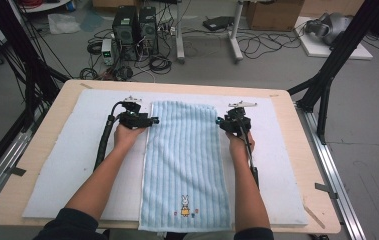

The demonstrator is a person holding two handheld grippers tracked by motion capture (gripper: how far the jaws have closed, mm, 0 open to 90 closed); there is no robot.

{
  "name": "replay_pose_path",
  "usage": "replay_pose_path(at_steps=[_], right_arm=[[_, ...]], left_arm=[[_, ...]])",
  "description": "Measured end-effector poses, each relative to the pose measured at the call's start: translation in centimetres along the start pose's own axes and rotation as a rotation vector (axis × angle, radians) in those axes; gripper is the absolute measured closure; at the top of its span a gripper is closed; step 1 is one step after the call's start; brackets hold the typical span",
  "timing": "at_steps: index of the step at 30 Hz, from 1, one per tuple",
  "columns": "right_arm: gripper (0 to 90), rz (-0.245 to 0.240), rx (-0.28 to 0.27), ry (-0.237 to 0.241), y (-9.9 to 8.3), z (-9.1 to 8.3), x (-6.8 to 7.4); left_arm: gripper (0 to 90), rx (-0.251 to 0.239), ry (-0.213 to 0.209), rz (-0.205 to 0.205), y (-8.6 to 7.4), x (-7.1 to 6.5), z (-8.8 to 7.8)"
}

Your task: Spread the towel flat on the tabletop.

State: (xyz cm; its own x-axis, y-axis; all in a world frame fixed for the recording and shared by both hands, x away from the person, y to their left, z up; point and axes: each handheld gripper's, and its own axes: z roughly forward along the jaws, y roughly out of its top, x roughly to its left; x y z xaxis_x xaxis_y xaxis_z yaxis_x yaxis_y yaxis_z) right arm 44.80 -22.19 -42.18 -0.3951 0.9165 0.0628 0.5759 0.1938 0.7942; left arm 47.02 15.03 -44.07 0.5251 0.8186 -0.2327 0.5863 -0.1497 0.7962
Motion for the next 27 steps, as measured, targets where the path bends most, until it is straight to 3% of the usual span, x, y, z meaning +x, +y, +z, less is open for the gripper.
replay_pose_path(at_steps=[8, 12, 15, 17, 19, 27], right_arm=[[64.8, -0.026, -0.019, 0.046, -1.7, -3.3, -0.3], [71.0, -0.077, -0.020, 0.070, -2.5, -4.7, 0.1], [75.7, -0.125, -0.028, 0.085, -3.2, -5.7, 0.6], [77.5, -0.142, 0.002, 0.094, -3.4, -6.2, 0.9], [77.8, -0.167, -0.034, 0.092, -3.8, -6.9, 1.3], [66.6, -0.134, -0.024, 0.118, -5.2, -7.2, 2.0]], left_arm=[[40.4, -0.028, -0.041, 0.033, -1.4, -1.1, -1.9], [37.8, -0.055, -0.069, 0.060, -2.0, -2.0, -2.8], [35.0, -0.026, -0.074, 0.051, -2.3, -2.5, -3.3], [35.7, -0.023, -0.079, 0.068, -2.7, -3.0, -3.8], [38.5, -0.019, -0.072, 0.082, -2.9, -3.5, -4.1], [47.0, 0.014, -0.090, 0.073, -3.7, -4.4, -4.2]])
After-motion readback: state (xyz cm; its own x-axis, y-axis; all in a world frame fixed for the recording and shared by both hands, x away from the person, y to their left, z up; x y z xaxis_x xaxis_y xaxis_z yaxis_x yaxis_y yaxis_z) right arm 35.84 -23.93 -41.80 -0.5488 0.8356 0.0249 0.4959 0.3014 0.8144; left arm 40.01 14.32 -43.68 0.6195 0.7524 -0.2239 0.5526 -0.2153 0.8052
